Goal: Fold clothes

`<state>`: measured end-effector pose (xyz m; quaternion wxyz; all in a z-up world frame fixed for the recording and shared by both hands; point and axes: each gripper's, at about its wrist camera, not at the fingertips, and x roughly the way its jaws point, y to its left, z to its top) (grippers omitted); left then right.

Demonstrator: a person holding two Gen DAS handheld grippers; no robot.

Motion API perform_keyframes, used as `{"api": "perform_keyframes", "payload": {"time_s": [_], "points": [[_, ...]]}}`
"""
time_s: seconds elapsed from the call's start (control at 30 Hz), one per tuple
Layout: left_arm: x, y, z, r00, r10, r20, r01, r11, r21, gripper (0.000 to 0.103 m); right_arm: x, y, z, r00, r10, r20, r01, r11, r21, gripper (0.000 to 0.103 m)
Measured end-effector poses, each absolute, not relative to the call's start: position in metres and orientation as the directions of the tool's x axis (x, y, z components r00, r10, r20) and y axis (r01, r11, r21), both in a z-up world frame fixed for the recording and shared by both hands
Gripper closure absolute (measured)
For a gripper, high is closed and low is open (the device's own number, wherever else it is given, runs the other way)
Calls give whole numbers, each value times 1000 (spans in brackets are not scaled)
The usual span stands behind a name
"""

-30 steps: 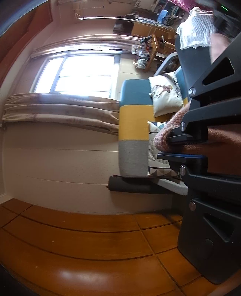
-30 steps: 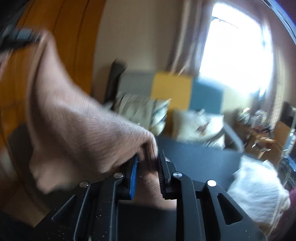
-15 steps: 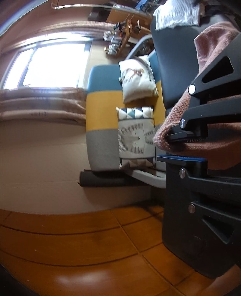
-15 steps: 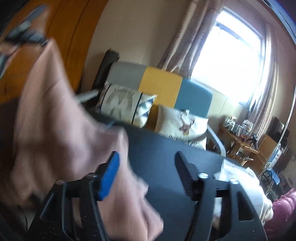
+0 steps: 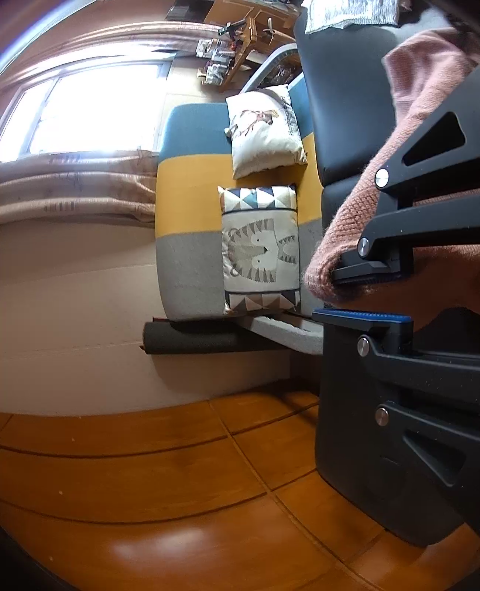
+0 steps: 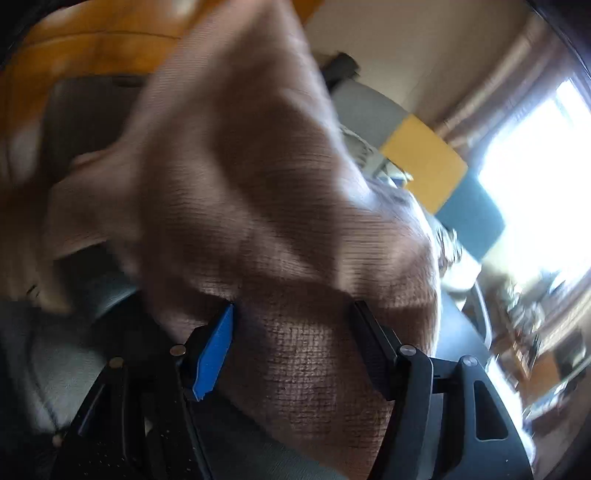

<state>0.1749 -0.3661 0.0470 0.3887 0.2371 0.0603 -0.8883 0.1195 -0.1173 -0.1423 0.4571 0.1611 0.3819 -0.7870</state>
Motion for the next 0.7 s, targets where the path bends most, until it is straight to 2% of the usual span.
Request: {"api": "perform_keyframes", "payload": {"time_s": [0.13,0.23,0.3,0.4,0.57,0.7], "points": [[178,-383,25,-545,-666,-508,743,-665,76,91,47,-155,-131,-585,-521,-622,801,-490,-343,36],[173,-396,-2,-513,-654,-556,750,-656,80,91,7,-180,-135,-629,-432,-646,745,-572,-342,36],[170,-401,-17,-495,-649,-578,753,-652,88,91,4,-183,-133,-615,-439,-655,756,-566,-331,36],[168,-410,-40,-464,-653,-598,757,-644,116,91,37,-173,-128,-607,-517,-603,787,-497,-366,36],[172,-414,-58,-474,-660,-583,735,-661,150,91,100,-158,-175,-579,-564,-588,810,-317,-494,36],[183,-407,-80,-477,-640,-602,664,-711,230,91,103,-158,-180,-561,-567,-603,826,-338,-451,36]]}}
